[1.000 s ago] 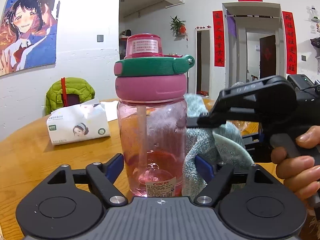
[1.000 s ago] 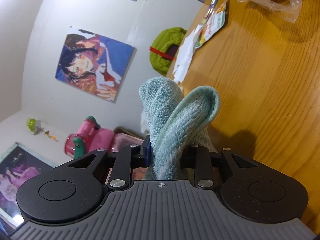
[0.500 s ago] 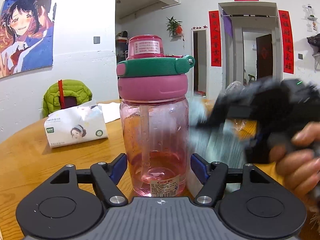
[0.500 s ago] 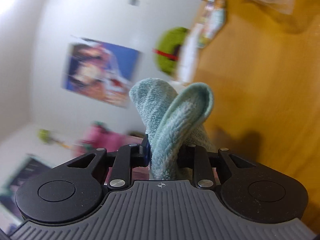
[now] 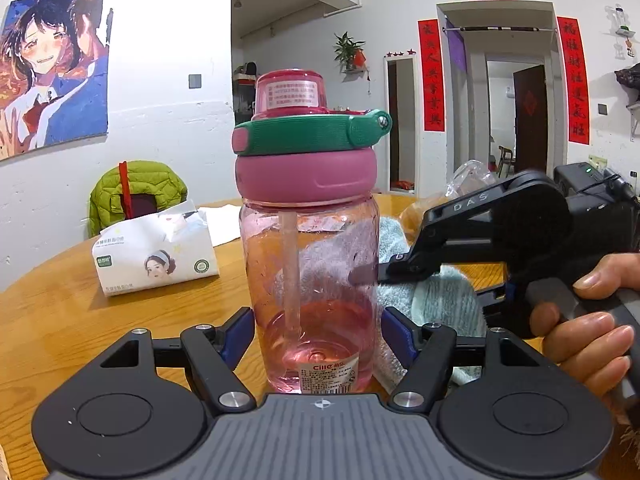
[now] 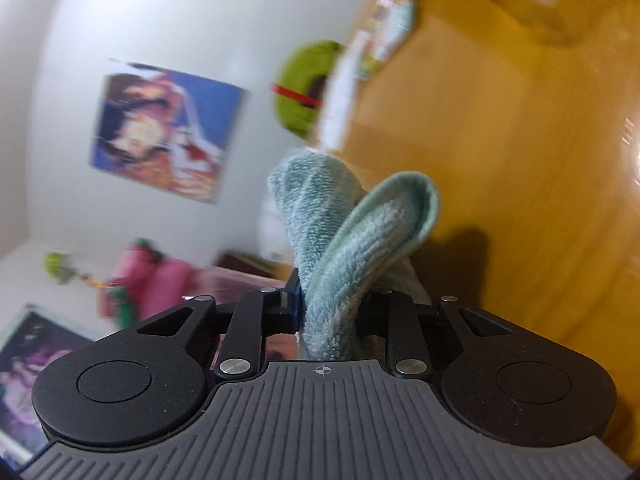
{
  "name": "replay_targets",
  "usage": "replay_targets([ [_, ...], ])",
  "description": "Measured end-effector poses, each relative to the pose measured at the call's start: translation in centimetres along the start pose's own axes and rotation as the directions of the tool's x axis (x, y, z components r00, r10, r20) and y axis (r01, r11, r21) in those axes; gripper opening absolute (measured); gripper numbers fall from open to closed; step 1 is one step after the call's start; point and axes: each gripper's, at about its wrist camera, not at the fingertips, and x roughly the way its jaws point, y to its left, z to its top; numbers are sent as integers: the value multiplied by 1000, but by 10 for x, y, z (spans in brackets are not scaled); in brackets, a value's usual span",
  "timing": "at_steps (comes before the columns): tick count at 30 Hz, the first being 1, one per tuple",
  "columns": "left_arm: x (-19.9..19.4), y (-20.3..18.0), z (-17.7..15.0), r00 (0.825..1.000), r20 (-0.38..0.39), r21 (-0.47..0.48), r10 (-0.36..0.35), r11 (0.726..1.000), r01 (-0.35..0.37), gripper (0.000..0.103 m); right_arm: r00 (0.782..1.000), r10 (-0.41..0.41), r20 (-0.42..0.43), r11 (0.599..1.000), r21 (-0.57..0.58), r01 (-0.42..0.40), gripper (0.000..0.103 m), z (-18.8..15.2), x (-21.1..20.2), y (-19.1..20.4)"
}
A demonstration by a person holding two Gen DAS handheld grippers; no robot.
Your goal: Clean container
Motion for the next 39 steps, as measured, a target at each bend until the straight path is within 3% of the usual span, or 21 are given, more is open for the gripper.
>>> replay_targets([
  [2,0,0,0,1000,-1,-2,-2,1000,2,67,999,43,19,999,-22,-43,27,0,-6,3],
  [3,0,1,0,1000,0,-5,-5,1000,5,67,993,109,41,994,-25,-108,27,0,-11,5],
  [5,0,2,0,1000,-1,-8,-8,1000,8,67,960,265,90,964,-21,-264,27,2,-21,7],
  [7,0,0,0,1000,-2,-2,-4,1000,4,67,936,337,102,941,-15,-337,27,3,-24,7],
  [9,0,0,0,1000,-3,1,0,1000,0,67,956,287,59,957,17,-289,27,2,-14,4],
  [11,-1,1,0,1000,-3,-9,-7,1000,7,67,989,146,25,989,22,-147,27,1,-5,-1],
  [15,-1,2,0,1000,-4,-14,-9,1000,9,67,1000,11,-11,999,33,-11,27,-1,3,-11],
  [18,-7,2,1,1000,-2,-64,-10,998,10,78,999,24,48,999,-48,-21,27,-4,-5,-1],
  [20,-16,-2,2,1000,20,-93,3,996,-2,79,994,57,96,996,-80,-50,28,-4,-12,3],
  [22,-21,-11,2,999,41,-60,20,998,-18,79,988,80,130,994,-86,-69,29,-2,-17,4],
  [24,-18,-17,1,1000,18,-26,14,1000,-14,78,989,89,120,994,-72,-81,30,1,-17,3],
  [27,-15,-15,-1,1000,15,-19,6,1000,-6,75,995,95,39,994,-52,-93,30,-2,-10,2],
  [30,-11,-3,2,999,18,-55,-33,998,34,78,997,59,41,993,-106,-54,29,-5,-15,7],
  [33,-6,12,4,998,20,-95,-63,993,64,77,997,70,23,995,-73,-68,30,-8,-18,4],
  [39,2,17,3,999,-12,-92,-50,995,48,75,1000,17,-7,992,-122,-18,29,-15,-17,8],
])
